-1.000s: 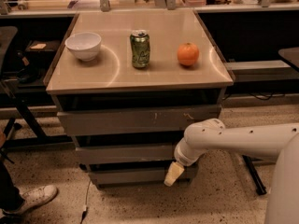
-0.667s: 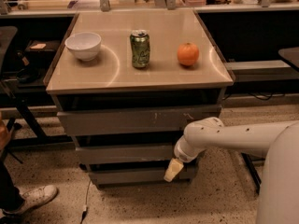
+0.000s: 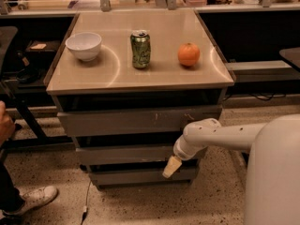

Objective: Open middle drawer

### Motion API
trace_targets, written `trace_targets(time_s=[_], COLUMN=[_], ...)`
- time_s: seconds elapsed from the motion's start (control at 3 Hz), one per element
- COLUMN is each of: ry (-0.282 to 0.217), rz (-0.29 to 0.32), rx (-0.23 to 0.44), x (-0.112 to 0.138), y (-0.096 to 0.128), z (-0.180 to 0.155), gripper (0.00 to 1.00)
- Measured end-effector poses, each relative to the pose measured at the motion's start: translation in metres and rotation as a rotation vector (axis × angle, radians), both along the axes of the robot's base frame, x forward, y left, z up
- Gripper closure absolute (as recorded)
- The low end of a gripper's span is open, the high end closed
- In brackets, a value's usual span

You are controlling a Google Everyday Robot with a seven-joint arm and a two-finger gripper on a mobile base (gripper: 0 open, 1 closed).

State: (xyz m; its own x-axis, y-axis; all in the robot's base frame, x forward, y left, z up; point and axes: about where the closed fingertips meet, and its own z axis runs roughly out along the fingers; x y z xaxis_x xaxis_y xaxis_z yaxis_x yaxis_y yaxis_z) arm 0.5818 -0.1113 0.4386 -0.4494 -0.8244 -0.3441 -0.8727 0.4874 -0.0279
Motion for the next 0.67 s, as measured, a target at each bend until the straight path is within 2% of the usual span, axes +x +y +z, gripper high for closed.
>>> trace_targets(time_s=[0.67], ry=[-0.039], rz=[0.001], rx=[0.013], x=[0.032], y=[0.008], z=[-0.011], gripper=[0.0])
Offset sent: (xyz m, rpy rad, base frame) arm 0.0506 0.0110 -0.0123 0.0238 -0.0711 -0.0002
